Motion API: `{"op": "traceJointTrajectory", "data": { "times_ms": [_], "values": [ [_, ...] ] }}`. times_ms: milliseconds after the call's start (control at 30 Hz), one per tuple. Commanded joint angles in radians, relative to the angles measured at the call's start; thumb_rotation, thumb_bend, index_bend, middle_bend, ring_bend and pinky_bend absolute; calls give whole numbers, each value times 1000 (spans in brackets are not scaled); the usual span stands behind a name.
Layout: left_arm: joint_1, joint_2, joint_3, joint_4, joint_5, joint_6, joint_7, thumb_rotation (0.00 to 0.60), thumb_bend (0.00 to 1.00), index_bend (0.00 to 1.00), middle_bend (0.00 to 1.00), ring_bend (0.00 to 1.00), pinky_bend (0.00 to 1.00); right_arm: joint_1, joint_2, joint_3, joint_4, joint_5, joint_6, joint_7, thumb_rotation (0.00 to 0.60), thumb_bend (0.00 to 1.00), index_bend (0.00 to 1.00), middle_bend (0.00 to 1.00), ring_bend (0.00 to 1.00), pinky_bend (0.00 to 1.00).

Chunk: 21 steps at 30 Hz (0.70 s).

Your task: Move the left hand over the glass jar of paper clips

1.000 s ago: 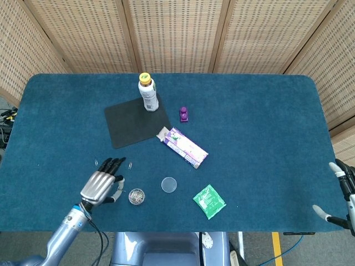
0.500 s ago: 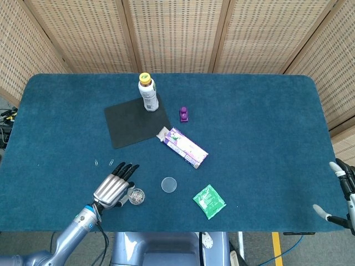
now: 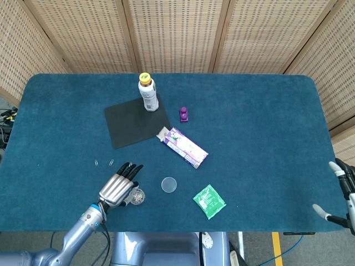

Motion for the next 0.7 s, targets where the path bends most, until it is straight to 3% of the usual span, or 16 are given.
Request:
{"op": "traceJointTrajectory", "data": {
  "times_ms": [33, 367, 700],
  "values": [
    [-2, 1, 0, -6, 2, -1, -17, 600, 210, 394, 0, 0, 0, 0, 0, 0, 1, 0, 1, 2, 600, 0, 6, 0, 0, 0],
    [4, 45, -6, -44, 39, 30, -74, 600, 170, 345, 0, 0, 0, -1, -2, 0, 2, -3, 4, 3, 600, 0, 6, 0, 0, 0],
    [24, 187, -61, -11, 27, 75, -190, 600, 169, 355, 0, 0, 0, -1, -3, -2, -1, -6, 3, -5, 600, 0, 6, 0, 0, 0]
  ]
}}
